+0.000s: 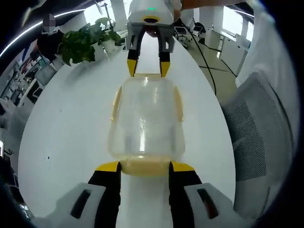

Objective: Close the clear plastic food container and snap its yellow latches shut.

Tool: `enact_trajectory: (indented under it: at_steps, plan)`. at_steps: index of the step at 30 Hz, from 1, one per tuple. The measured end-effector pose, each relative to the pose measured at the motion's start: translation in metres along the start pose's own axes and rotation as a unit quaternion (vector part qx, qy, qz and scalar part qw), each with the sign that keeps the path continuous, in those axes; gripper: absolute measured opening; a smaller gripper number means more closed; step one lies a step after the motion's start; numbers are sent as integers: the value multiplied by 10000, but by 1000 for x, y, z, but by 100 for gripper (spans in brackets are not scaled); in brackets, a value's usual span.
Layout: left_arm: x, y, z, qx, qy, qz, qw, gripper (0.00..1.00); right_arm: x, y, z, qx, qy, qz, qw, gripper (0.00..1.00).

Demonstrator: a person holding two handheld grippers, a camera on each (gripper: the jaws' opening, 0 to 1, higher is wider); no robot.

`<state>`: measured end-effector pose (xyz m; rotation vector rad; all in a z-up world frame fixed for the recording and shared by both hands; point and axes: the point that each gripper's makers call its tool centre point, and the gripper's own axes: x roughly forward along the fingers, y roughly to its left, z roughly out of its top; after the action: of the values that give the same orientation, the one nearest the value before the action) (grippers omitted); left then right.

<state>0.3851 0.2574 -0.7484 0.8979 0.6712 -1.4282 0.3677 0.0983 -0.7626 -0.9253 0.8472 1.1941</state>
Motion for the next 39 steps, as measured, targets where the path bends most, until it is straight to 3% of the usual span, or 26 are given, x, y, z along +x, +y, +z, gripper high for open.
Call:
enact_trajectory:
  at_steps: [24,39]
  plan:
    - [17,2,32,-20,-128,45,9999,38,-13,-4,-34,54,-94,-22,9999,39]
    - [30,1,41,-117,-119,-36,9999,38,-15,-4,-49,110,-131,124,9998,39]
